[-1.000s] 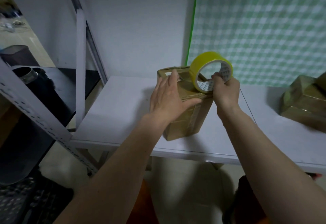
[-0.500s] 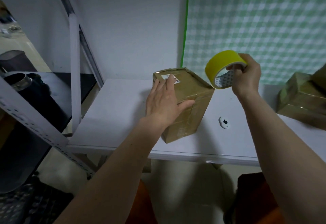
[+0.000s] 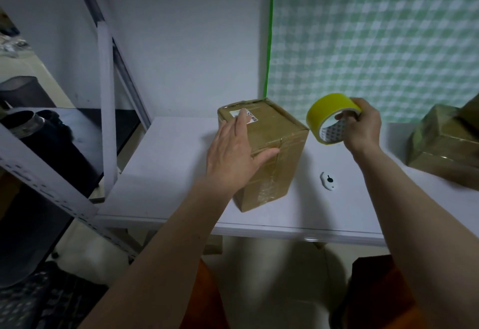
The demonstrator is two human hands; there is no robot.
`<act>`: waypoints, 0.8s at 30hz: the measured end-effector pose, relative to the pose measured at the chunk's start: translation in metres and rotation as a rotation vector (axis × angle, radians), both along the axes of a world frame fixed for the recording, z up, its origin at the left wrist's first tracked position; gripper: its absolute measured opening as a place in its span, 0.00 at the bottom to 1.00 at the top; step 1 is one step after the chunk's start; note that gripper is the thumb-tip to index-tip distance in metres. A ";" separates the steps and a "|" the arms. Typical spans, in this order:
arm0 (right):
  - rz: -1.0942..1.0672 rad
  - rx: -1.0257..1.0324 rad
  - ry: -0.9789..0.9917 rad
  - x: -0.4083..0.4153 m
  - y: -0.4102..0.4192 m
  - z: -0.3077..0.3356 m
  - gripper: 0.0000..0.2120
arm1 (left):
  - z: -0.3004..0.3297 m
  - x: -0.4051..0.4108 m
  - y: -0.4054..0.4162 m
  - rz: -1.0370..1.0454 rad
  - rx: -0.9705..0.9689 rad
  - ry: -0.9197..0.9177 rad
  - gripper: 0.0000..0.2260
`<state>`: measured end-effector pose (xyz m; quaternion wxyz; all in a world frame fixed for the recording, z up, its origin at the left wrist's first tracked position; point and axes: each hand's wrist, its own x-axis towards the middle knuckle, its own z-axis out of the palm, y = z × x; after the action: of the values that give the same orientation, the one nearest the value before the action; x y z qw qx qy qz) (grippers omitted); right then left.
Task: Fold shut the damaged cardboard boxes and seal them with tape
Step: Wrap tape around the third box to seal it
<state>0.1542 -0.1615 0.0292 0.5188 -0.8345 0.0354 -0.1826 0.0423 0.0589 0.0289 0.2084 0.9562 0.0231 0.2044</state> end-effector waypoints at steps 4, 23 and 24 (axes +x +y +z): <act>0.015 0.063 0.043 -0.002 -0.001 -0.014 0.15 | -0.002 0.000 -0.001 -0.017 0.006 -0.028 0.44; 0.327 0.638 0.643 -0.052 0.051 -0.054 0.10 | -0.039 -0.020 0.021 -0.065 -0.317 -0.317 0.33; 0.370 0.633 0.665 -0.056 0.057 -0.055 0.11 | -0.041 -0.021 0.021 -0.066 -0.343 -0.339 0.33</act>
<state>0.0979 -0.1045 -0.0261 0.7311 -0.6413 0.1040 0.2084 0.0215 0.0803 -0.0116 0.3753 0.8589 -0.0089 0.3483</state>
